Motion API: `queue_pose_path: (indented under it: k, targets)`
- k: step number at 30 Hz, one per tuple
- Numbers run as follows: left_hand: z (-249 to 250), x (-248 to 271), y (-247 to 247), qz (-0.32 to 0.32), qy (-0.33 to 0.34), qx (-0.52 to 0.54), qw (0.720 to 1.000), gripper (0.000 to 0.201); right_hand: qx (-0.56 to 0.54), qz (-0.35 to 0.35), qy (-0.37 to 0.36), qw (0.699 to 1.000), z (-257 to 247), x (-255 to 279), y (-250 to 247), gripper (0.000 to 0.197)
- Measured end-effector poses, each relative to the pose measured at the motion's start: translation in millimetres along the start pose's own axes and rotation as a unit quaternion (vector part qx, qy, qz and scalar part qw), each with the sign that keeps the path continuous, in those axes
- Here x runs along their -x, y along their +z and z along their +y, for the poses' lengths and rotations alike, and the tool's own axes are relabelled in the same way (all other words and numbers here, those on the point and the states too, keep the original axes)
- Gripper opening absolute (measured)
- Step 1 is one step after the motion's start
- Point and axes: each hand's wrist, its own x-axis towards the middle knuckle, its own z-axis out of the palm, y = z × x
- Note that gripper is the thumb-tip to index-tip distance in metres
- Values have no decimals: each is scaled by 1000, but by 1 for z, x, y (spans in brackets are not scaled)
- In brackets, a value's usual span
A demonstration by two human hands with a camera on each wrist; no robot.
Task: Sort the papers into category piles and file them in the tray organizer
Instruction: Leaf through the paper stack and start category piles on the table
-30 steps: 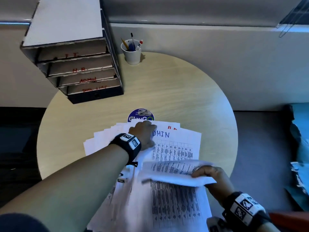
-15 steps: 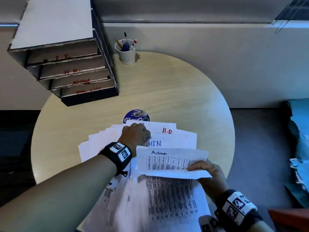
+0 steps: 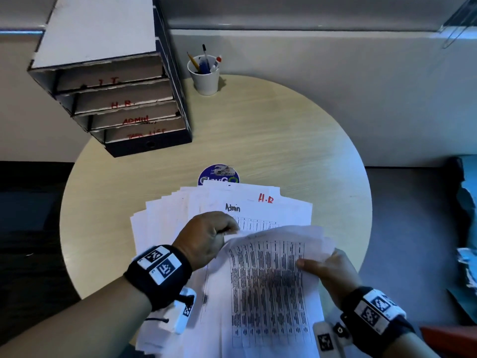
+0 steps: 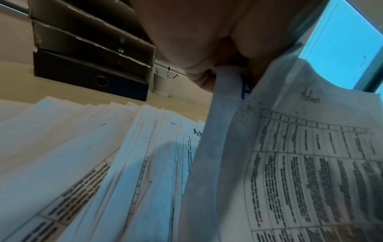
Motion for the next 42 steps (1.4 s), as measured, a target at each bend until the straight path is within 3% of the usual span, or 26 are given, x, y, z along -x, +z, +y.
queue_pose_path:
  k: [5, 8, 11, 14, 15, 17, 20, 22, 24, 25, 28, 30, 32, 34, 36, 39, 42]
  targets:
    - [1, -11, -6, 9, -42, -5, 999, 11, 3, 40, 2, 999, 6, 4, -3, 67]
    - [-1, -20, -7, 12, -11, -19, 1000, 14, -2, 21, -4, 1000, 4, 10, -1, 39]
    - [3, -26, -3, -26, 14, -5, 1000, 17, -19, 22, -3, 1000, 7, 7, -1, 36]
    - [4, -37, -2, -64, -32, 50, 996, 15, -48, 3, -26, 999, 6, 8, -1, 18]
    - [0, -45, -3, -60, -58, 32, 996, 20, -56, 0, -49, 997, 9, 8, -3, 22]
    - [-14, -63, -3, -76, -97, -89, 988, 29, -39, -11, -82, 996, 12, 8, -6, 11]
    - [-24, -80, 6, -199, -136, -313, 918, 52, -19, -28, -119, 992, 22, 7, -13, 23]
    - [-24, -84, 13, -206, -157, -367, 893, 53, -51, -37, -127, 990, 18, 11, -13, 11]
    - [-25, -87, 16, -184, -173, -357, 899, 46, -45, -36, -133, 989, 18, 11, -15, 48]
    - [-25, -86, 16, -176, -176, -348, 904, 42, -48, -27, -131, 990, 16, 12, -13, 58]
    - [-28, -83, 13, -145, -158, -325, 921, 19, -45, -49, -135, 989, 8, 15, -12, 65]
    - [-32, -78, 9, -145, -144, -308, 929, 21, -52, -54, -115, 991, 3, 18, -10, 67]
    - [-34, -75, 5, -154, -143, -306, 928, 44, -66, -59, -89, 992, 2, 18, -10, 61]
    - [-33, -77, 4, -169, -148, -329, 917, 53, -55, -61, -86, 993, -1, 19, -8, 52]
    - [-32, -82, 5, -181, -156, -344, 908, 44, -54, -55, -83, 994, 1, 18, -8, 47]
    - [-31, -84, 7, -184, -181, -355, 898, 37, -45, -45, -82, 995, 3, 16, -8, 6]
    - [-32, -80, 4, -167, -177, -334, 911, 18, -31, -44, -83, 995, 4, 15, -10, 7]
